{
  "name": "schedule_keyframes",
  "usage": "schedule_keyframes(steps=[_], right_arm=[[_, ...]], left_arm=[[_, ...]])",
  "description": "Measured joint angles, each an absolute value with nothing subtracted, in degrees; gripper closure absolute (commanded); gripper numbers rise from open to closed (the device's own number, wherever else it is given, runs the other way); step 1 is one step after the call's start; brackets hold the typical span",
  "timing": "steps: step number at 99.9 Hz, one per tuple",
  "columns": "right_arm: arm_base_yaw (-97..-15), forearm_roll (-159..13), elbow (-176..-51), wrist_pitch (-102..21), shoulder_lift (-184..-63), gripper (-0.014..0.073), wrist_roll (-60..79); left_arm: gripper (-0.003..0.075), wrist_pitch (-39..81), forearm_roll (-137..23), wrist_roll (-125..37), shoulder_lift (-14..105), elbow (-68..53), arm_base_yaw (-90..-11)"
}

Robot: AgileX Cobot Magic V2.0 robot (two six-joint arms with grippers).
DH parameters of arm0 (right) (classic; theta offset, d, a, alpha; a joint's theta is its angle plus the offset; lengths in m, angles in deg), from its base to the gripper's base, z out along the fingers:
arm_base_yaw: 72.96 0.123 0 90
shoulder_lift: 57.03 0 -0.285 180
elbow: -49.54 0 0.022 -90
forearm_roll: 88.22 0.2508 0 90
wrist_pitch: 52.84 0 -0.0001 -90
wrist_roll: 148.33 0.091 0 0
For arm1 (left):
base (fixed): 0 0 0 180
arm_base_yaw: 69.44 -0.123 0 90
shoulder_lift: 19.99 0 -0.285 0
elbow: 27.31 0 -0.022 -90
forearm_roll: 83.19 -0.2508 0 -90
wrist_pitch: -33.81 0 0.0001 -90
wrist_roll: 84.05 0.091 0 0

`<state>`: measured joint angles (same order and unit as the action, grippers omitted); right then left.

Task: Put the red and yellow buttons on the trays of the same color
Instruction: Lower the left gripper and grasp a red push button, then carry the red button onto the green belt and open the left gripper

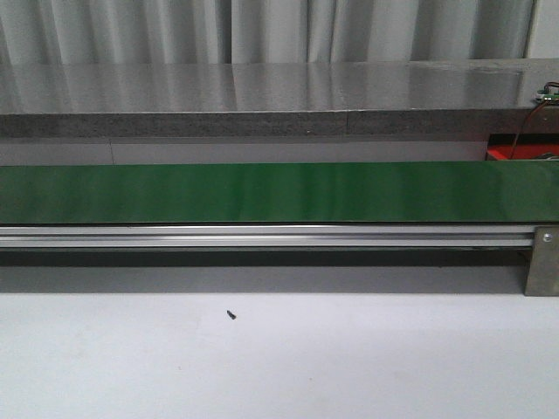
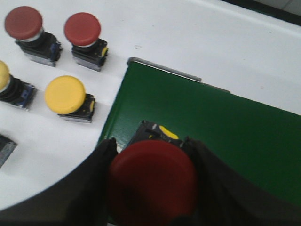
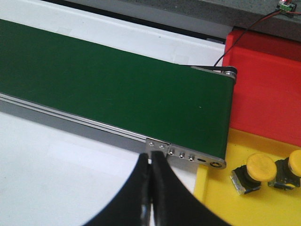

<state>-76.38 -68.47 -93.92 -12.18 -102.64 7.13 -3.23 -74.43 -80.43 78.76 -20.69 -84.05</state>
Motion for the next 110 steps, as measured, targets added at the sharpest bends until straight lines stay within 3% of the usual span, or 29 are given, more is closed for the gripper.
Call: schedule_keyframes(steps=[27,34,45,56,66,110], right_arm=[[-76.4,-68.5,-93.9,-12.2,-102.6,0.069,7.1],[-76.4,-68.5,-93.9,-12.2,-102.6,0.069,7.1],[-76.4,-68.5,-93.9,-12.2,-102.6,0.069,7.1],[-76.4,-68.5,-93.9,-12.2,-102.6,0.069,7.1],[-76.4,-68.5,-93.9,-12.2,-102.6,0.069,7.1],[-76.4,-68.5,-93.9,-12.2,-102.6,0.069,7.1]], left_arm=[[0.0608,-3.6,-74.2,-79.5,81.5,-20.7,-80.7],[0.0568,-3.7,-74.2,-79.5,82.8,-20.7,-80.6],[0.0433,-4.1,-74.2,-79.4,84.4,-20.7,-80.5],[0.0203,-4.1,-74.2,-78.9,84.6,-20.7,-80.5],[0.0101,-4.1,-74.2,-78.8,84.6,-20.7,-80.5],[0.0099,-4.1,-73.7,-78.7,80.9,-20.7,-79.7]])
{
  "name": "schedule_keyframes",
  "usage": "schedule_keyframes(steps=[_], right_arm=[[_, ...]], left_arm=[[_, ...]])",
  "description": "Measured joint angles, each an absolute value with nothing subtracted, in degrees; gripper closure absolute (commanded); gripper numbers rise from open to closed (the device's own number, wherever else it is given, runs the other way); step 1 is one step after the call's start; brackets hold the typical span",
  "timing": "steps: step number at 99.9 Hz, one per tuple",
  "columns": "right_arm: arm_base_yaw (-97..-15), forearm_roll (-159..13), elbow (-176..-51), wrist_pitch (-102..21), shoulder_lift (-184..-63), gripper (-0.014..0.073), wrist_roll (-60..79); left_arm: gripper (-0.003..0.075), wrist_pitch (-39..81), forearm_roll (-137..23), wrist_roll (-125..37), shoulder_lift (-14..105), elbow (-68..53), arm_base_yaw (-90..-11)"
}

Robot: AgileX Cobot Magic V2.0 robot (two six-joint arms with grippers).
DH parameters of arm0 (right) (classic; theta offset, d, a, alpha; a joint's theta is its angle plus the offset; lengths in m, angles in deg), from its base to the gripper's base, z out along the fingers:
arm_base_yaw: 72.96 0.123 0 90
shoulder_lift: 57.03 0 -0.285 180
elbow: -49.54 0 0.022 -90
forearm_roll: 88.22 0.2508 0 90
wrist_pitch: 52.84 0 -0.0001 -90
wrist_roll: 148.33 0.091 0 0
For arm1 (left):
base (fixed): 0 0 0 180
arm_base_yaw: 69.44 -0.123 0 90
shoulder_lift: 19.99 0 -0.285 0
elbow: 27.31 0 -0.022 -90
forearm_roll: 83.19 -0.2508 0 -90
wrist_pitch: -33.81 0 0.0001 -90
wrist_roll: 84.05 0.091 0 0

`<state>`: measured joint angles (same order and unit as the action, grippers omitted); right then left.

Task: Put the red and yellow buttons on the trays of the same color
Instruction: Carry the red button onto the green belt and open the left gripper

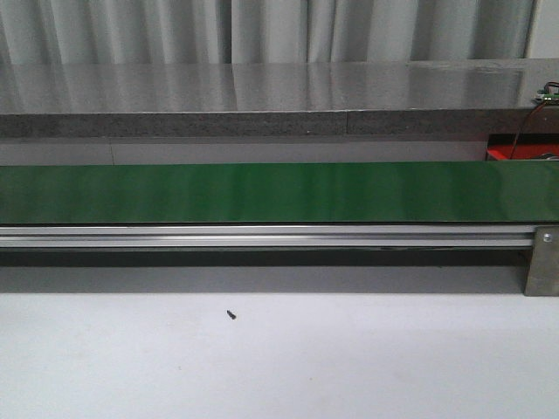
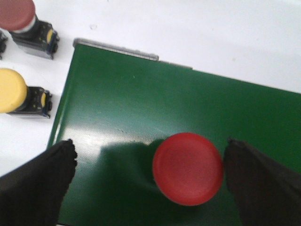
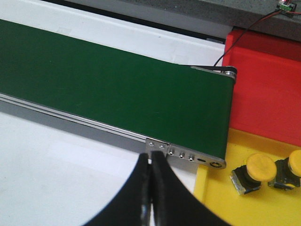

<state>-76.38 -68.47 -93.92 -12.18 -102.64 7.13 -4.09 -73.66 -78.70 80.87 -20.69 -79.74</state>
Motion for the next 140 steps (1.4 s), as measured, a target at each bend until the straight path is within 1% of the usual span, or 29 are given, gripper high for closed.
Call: schedule_keyframes(steps=[35,45,56,74,90,115,140], right_arm=[[-76.4,-68.5,-93.9,-12.2,-102.6,0.069,7.1],[-76.4,-68.5,-93.9,-12.2,-102.6,0.069,7.1],[-76.4,-68.5,-93.9,-12.2,-102.6,0.069,7.1],[-76.4,-68.5,-93.9,-12.2,-102.6,0.069,7.1],[-76.4,-68.5,-93.9,-12.2,-102.6,0.069,7.1],[-76.4,-68.5,-93.9,-12.2,-102.6,0.069,7.1],[-76.4,-68.5,-93.9,-12.2,-102.6,0.069,7.1]], left_arm=[[0.0099,-2.0,-73.6,-78.7,70.5,-21.3,-80.3],[0.0099,-1.5,-73.7,-78.7,69.6,-21.4,-83.0],[0.0099,-1.5,-74.0,-78.7,69.8,-21.4,-88.1],[0.0099,0.5,-74.2,-78.7,72.1,-21.4,-96.3],[0.0099,2.3,-74.4,-78.7,75.6,-21.4,-100.6],[0.01,4.0,-75.9,-78.7,83.0,-21.4,-103.2],[0.0101,6.5,-76.9,-78.7,89.7,-21.4,-103.5]])
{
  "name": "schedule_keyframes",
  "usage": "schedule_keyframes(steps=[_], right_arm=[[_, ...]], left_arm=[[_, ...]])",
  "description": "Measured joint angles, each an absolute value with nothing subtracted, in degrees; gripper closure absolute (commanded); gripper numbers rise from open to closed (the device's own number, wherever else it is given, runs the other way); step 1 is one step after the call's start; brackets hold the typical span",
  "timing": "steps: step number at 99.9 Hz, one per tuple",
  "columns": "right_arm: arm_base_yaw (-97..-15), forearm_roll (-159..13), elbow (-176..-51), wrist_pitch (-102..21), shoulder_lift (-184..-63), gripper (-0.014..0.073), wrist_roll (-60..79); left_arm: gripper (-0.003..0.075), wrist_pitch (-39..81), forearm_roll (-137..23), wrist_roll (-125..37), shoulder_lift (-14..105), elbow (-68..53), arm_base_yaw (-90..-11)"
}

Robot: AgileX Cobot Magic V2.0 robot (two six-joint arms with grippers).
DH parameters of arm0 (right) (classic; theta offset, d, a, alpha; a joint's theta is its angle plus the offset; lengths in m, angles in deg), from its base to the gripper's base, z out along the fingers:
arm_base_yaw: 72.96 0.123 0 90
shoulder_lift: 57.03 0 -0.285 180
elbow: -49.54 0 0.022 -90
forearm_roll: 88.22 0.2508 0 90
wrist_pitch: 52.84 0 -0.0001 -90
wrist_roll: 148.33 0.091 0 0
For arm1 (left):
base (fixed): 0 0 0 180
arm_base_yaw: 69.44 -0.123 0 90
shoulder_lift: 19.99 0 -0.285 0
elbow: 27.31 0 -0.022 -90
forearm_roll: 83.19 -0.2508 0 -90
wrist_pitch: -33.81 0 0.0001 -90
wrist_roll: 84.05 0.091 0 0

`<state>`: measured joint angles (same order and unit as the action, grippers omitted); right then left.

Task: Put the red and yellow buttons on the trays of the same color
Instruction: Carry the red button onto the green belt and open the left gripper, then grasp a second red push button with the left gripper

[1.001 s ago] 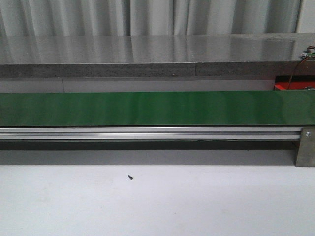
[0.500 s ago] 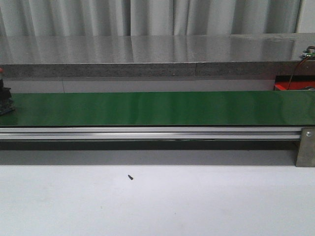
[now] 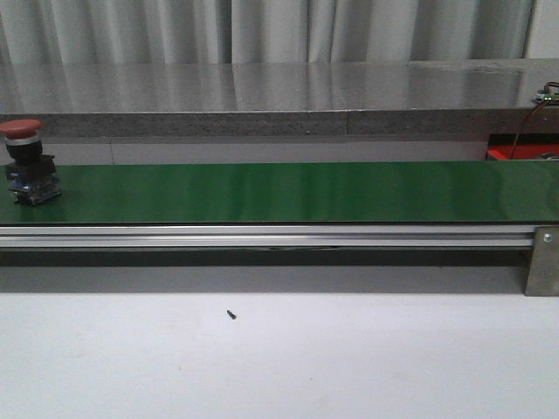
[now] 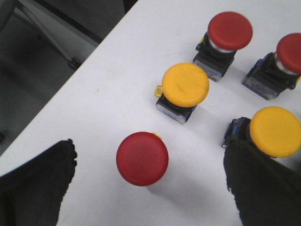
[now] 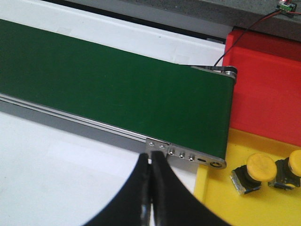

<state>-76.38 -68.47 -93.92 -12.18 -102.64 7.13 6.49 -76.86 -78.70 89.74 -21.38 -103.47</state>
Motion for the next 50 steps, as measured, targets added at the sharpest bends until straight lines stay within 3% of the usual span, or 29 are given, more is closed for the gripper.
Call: schedule_keyframes(steps=[50], right_arm=[[-76.4,-68.5,-93.9,-12.2,-102.6,0.069,7.1]], left_arm=[[0.0102,11.3,-77.2,-78.7,98.2,-21.4,-103.5]])
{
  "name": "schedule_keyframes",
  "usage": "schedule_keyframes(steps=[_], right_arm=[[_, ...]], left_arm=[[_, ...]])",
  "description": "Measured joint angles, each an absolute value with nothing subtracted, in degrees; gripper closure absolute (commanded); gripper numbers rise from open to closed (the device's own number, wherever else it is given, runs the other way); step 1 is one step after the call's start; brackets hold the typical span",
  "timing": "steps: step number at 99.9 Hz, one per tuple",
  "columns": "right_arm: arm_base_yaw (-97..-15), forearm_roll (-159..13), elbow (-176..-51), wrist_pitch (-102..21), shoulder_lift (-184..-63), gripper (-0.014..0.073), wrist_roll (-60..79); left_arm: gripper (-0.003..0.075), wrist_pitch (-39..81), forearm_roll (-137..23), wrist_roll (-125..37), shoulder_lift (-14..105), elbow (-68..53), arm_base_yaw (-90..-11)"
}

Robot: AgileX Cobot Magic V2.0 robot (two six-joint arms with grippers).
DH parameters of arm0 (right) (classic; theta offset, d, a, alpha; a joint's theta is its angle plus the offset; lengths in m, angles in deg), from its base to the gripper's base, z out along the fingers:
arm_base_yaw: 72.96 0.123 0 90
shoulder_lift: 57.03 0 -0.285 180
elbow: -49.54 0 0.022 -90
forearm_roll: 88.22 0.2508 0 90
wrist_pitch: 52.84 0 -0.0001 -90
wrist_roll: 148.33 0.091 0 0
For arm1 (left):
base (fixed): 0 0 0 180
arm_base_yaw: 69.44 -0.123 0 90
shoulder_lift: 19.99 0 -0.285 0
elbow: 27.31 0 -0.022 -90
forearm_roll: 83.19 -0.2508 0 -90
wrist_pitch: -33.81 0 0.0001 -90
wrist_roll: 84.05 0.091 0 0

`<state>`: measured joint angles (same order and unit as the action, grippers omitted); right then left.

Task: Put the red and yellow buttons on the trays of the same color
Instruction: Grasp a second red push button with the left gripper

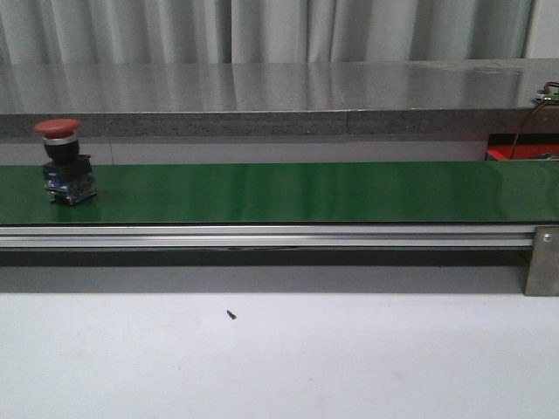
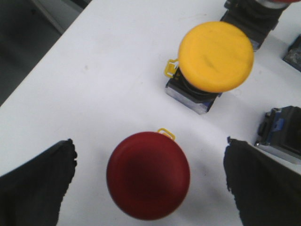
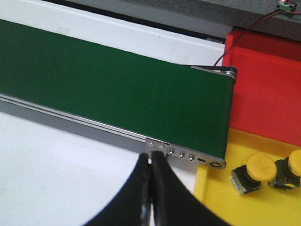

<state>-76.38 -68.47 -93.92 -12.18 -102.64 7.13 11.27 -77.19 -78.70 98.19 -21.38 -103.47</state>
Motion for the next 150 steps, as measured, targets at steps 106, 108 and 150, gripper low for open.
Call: schedule_keyframes(steps=[106,108,150], right_arm=[[-76.4,-68.5,-93.9,-12.2,-102.6,0.069,7.1],[-76.4,-68.5,-93.9,-12.2,-102.6,0.069,7.1],[-76.4,-68.5,-93.9,-12.2,-102.6,0.069,7.1]], left_arm=[[0.0691,5.7,-73.3,-78.7,86.7,-21.4,-103.4],[0.0691,5.3,-73.3,-78.7,85.7,-21.4,-103.2],[0.0691,1.4,-73.2,-78.6,78.2,-21.3,-89.0]])
